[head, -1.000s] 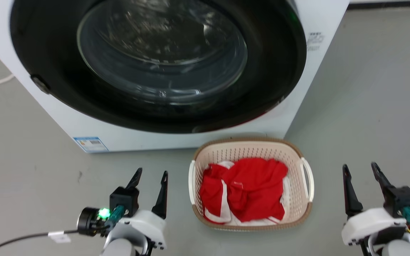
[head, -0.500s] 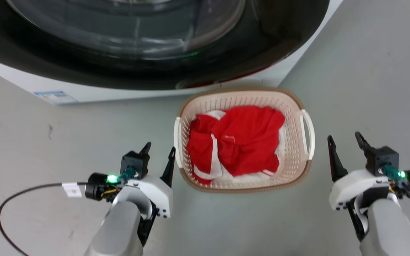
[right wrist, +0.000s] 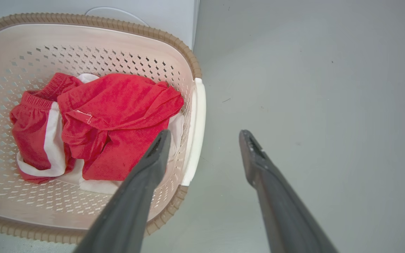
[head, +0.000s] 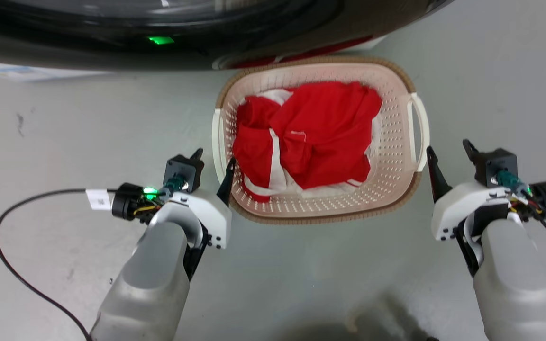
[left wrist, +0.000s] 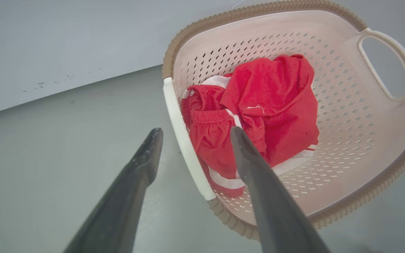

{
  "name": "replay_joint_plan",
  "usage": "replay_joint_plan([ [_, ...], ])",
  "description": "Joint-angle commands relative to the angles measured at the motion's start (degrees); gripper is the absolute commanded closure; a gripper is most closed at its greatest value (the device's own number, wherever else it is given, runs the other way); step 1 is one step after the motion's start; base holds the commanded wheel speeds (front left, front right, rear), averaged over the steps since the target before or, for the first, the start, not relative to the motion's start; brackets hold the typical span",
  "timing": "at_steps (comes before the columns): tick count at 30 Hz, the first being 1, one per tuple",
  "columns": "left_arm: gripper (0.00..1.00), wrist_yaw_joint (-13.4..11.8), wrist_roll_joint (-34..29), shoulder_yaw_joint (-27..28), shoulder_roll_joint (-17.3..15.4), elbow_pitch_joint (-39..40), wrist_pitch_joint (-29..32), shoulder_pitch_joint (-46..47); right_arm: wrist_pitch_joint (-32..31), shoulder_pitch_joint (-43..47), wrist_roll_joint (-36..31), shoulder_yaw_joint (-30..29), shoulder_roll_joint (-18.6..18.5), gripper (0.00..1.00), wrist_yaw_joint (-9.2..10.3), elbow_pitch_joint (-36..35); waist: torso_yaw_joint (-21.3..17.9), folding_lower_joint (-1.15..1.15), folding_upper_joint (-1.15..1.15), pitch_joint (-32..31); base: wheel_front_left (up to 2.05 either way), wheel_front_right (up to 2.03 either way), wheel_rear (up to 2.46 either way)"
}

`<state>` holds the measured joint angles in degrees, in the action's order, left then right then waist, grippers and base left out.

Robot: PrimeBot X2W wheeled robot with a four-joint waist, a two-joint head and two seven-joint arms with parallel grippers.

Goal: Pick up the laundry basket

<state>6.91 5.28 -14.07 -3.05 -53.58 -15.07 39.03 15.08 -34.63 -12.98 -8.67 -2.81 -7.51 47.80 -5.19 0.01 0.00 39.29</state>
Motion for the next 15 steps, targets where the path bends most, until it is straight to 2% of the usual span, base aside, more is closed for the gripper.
replay_joint_plan([
  [1, 0.0, 0.06, -0.25, -0.13, -0.42, -0.67, -0.17, 1.63, 0.14, -2.02, 0.08, -0.06, -0.13, 0.0, 0.04, 0.81, -0.24, -0.01, 0.0, 2.59, 0.0, 0.0, 0.0],
  [15, 0.0, 0.44, -0.41, -1.57, -0.96, -4.01, -0.16, 8.95, 0.14, -10.39, -0.07, -0.95, -0.13, 0.0, 0.05, 8.44, -0.33, -0.01, 0.0, 10.8, 0.0, 0.0, 0.0],
])
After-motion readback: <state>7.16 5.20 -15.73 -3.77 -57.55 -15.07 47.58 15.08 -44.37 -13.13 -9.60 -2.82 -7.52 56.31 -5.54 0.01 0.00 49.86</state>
